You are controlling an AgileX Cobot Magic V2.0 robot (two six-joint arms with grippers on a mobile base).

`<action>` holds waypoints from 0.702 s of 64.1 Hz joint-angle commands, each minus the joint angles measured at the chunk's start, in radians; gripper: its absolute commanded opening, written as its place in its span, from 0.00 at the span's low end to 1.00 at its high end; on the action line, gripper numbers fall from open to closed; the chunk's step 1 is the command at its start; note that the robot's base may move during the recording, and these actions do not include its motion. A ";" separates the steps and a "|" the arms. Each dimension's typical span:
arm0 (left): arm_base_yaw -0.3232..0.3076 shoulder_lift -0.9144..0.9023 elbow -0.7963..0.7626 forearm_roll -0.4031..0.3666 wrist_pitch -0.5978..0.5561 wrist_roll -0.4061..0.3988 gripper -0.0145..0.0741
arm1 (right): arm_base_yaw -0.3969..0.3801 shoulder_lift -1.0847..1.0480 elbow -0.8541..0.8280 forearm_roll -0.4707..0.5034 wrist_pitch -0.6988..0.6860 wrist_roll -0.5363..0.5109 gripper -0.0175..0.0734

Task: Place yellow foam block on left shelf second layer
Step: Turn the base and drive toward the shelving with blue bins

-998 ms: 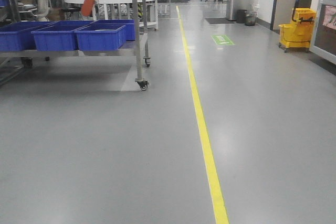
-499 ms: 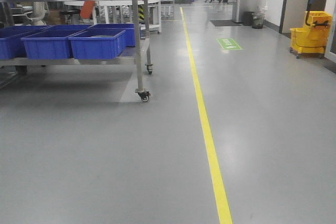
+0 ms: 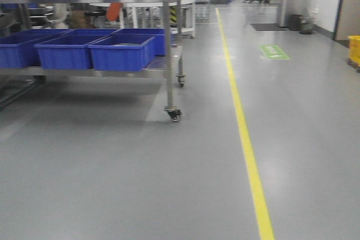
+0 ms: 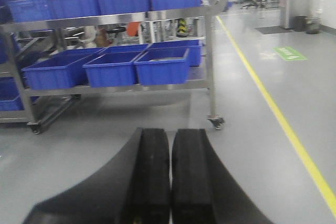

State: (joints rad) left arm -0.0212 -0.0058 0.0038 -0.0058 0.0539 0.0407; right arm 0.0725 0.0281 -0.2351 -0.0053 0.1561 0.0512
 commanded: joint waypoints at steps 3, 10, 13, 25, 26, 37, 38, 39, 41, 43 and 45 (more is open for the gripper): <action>-0.006 -0.017 0.026 -0.005 -0.083 -0.004 0.30 | -0.006 0.013 -0.027 -0.009 -0.089 -0.005 0.69; -0.006 -0.017 0.026 -0.005 -0.083 -0.004 0.30 | -0.006 0.013 -0.027 -0.009 -0.089 -0.005 0.69; -0.006 -0.017 0.026 -0.005 -0.083 -0.004 0.30 | -0.006 0.013 -0.027 -0.009 -0.089 -0.005 0.69; -0.006 -0.017 0.026 -0.005 -0.083 -0.004 0.30 | -0.006 0.013 -0.027 -0.009 -0.089 -0.005 0.69; -0.006 -0.017 0.026 -0.005 -0.083 -0.004 0.30 | -0.006 0.013 -0.027 -0.009 -0.089 -0.005 0.69; -0.006 -0.017 0.026 -0.005 -0.083 -0.004 0.30 | -0.006 0.013 -0.027 -0.009 -0.089 -0.005 0.69; -0.006 -0.017 0.026 -0.005 -0.083 -0.004 0.30 | -0.006 0.013 -0.027 -0.009 -0.089 -0.005 0.69; -0.006 -0.017 0.026 -0.005 -0.083 -0.004 0.30 | -0.006 0.013 -0.027 -0.009 -0.089 -0.005 0.69; -0.006 -0.017 0.026 -0.005 -0.083 -0.004 0.30 | -0.006 0.013 -0.027 -0.009 -0.089 -0.005 0.69; -0.006 -0.017 0.026 -0.005 -0.083 -0.004 0.30 | -0.006 0.013 -0.027 -0.009 -0.089 -0.005 0.69; -0.006 -0.017 0.026 -0.005 -0.083 -0.004 0.30 | -0.006 0.013 -0.027 -0.009 -0.089 -0.005 0.69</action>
State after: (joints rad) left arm -0.0212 -0.0058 0.0038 -0.0058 0.0539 0.0407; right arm 0.0725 0.0281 -0.2351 -0.0053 0.1561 0.0512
